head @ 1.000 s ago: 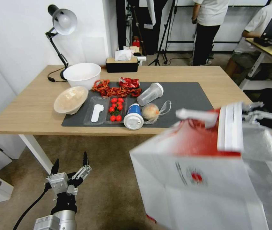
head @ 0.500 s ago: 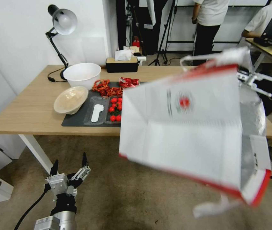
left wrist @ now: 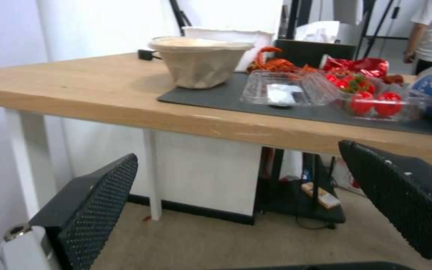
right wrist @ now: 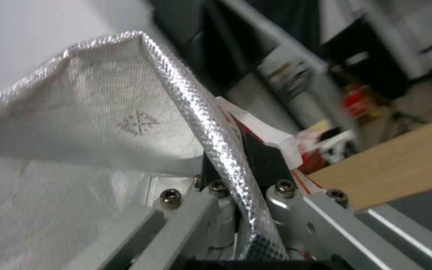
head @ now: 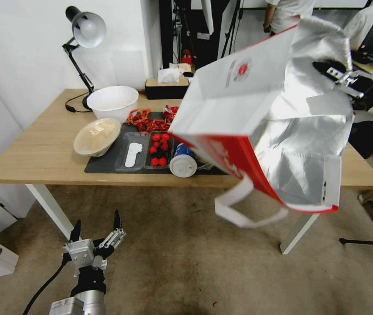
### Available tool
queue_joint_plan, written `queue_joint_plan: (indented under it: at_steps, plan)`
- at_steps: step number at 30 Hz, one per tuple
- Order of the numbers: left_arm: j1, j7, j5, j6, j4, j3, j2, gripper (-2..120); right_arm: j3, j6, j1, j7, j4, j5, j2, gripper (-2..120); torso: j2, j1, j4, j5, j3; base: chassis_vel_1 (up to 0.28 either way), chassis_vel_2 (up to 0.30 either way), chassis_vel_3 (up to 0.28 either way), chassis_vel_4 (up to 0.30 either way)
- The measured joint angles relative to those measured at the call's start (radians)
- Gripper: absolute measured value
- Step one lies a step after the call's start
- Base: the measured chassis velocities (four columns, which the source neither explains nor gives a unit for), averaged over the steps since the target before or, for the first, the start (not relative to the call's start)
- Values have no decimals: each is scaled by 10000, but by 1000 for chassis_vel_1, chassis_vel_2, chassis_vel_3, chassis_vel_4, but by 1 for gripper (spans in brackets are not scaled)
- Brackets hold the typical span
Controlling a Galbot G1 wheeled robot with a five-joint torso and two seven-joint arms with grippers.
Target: Pick up the food delivery bag from the floor and place it on the table.
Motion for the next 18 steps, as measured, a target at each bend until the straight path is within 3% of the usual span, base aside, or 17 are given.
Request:
queue_joint_plan:
  at_steps: [7, 18]
  plan:
    - [-133, 16, -53, 84, 125, 99, 220, 100, -448, 905, 339, 2081, -228, -299, 453, 0, -1, 0, -1, 5, 0, 0, 0, 0, 0]
    - [-88, 26, 33, 77, 161, 157, 158, 100, -1889, 702, 1404, 4153, -556, -1134, 884, 0, -2, 0, 2, 3, 0, 0, 0, 0, 0]
